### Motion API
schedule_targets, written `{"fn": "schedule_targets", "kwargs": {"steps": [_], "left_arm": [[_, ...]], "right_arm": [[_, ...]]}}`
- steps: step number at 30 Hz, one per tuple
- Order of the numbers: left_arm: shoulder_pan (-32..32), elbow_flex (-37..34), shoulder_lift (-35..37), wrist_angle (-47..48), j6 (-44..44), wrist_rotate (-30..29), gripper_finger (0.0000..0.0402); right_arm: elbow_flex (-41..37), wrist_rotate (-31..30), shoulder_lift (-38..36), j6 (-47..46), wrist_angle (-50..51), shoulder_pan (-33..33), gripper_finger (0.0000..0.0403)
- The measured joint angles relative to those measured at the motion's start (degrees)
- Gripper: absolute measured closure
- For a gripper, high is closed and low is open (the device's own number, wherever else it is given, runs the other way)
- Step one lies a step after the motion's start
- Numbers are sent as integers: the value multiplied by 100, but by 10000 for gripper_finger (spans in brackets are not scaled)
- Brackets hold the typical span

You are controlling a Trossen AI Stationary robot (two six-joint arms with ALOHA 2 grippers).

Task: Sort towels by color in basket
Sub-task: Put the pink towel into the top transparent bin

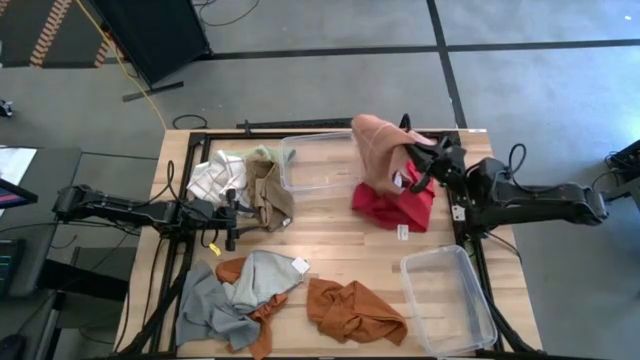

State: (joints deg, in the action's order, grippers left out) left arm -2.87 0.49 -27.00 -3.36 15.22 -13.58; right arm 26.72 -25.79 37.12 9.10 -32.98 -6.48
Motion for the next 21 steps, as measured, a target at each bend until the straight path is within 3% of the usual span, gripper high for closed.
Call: {"fn": "schedule_targets", "kwargs": {"steps": [12,21], "left_arm": [[0,0,1,0,0,1,198],[0,0,1,0,0,0,198]], "right_arm": [[587,1091,1737,-2,-1575,-316,369],[1503,1433,3104,-94,-1358,-545,368]]}}
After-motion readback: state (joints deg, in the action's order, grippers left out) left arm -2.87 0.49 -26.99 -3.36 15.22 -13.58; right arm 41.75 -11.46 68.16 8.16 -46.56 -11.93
